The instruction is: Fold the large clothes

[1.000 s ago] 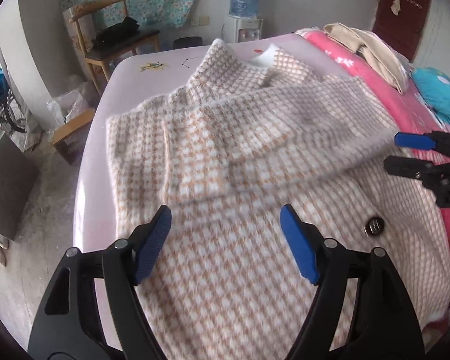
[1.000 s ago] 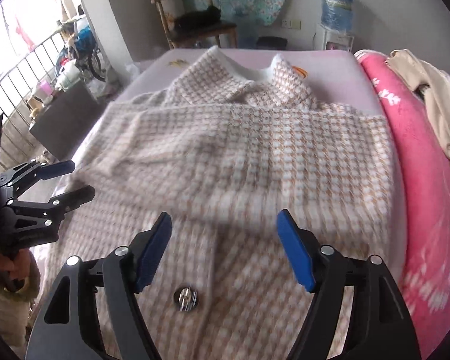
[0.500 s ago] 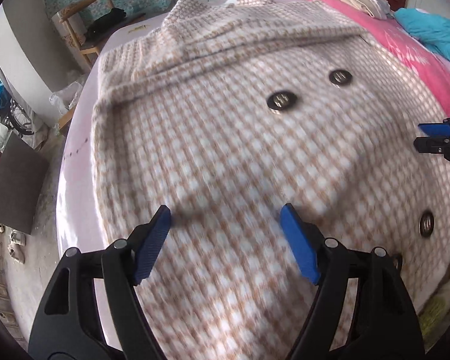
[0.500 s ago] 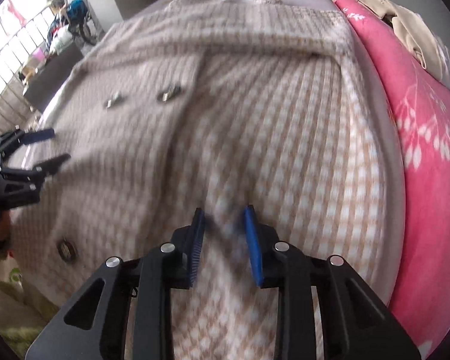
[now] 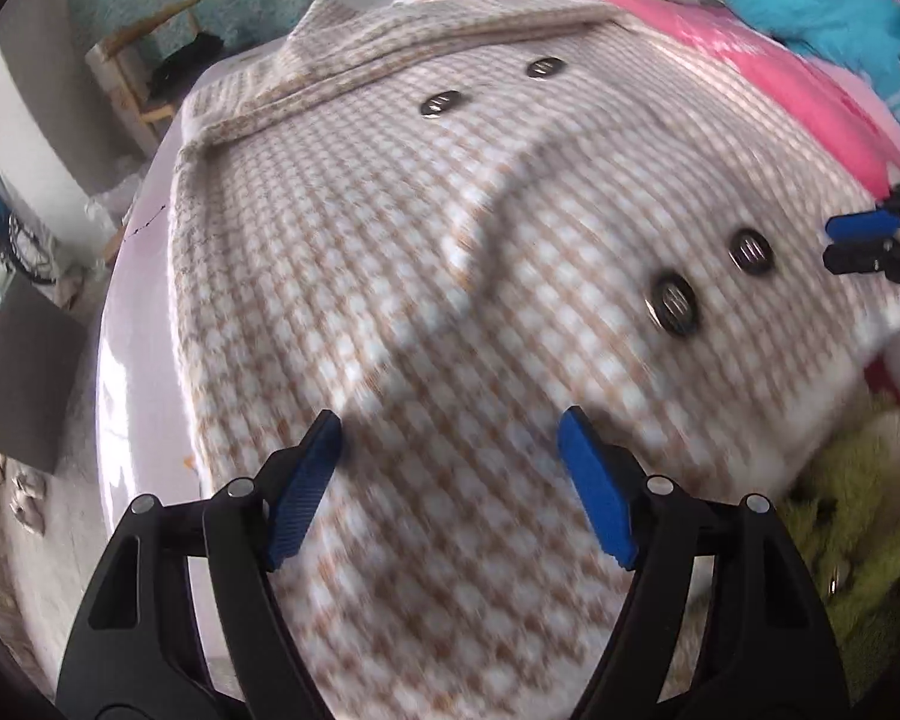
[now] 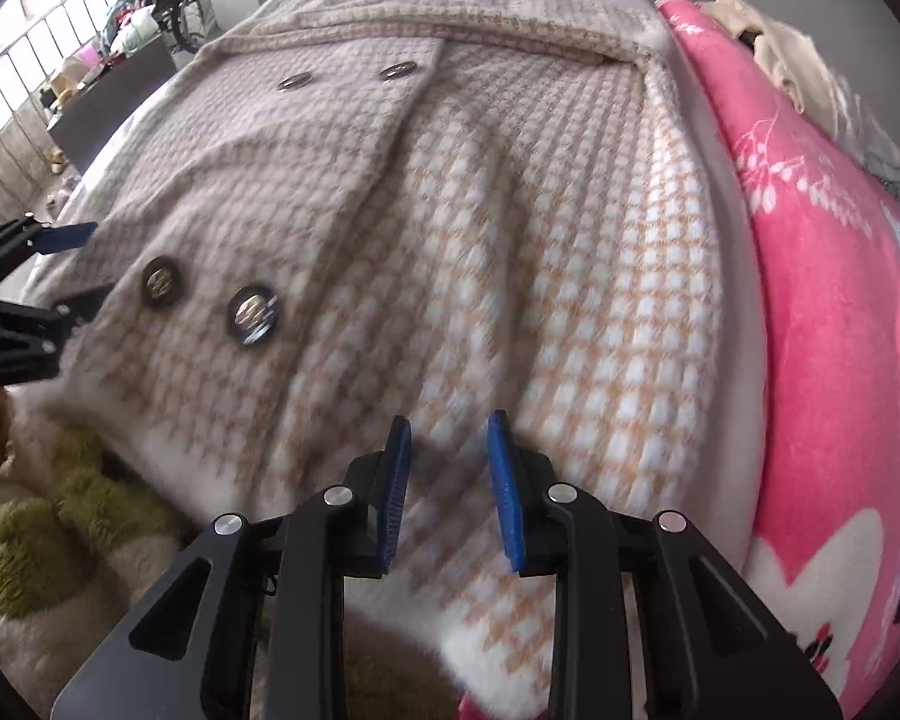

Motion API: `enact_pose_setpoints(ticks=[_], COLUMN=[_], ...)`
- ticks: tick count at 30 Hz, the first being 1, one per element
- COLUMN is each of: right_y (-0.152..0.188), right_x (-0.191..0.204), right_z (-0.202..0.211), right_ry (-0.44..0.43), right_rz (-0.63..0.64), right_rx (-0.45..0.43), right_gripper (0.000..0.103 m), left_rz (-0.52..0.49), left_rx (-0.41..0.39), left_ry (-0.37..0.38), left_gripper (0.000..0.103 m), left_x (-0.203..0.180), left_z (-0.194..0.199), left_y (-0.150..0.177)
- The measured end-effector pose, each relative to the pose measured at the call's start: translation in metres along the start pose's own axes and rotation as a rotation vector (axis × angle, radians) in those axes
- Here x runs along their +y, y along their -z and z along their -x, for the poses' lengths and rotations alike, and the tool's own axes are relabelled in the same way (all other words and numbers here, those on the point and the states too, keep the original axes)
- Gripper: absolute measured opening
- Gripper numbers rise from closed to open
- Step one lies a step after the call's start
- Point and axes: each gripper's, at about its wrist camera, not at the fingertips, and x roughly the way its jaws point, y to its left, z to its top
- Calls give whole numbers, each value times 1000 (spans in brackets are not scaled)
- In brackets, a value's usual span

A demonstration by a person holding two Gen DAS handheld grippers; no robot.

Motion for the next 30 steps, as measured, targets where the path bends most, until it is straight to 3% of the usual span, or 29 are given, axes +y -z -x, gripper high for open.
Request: enact_pose_setpoints(ticks=[4, 8, 11, 13, 20, 26, 30], right_y=[6, 3, 0, 4, -1, -24, -36], right_x=[18, 42, 51, 50, 46, 29, 15], right_z=[15, 21, 1, -15, 9, 19, 15], right_ry=[-12, -114, -110, -106, -110, -138, -137], right_rz=[42, 81, 97, 85, 68, -34, -99], right_rx=[-44, -119, -61, -3, -75, -181, -201], right_gripper=[28, 42, 44, 48, 71, 75, 75], left_rz=[-16, 31, 54, 69, 115, 138, 162], left_rx=[5, -12, -23, -12, 18, 31, 22], left_ry=[28, 65, 74, 77, 100, 102, 106], left_gripper=[71, 71, 72, 72, 72, 72, 72], left_x=[-10, -9, -8, -6, 0, 0, 2], left_z=[11, 18, 18, 14, 6, 4, 7], left_y=[12, 14, 12, 9, 2, 0, -1])
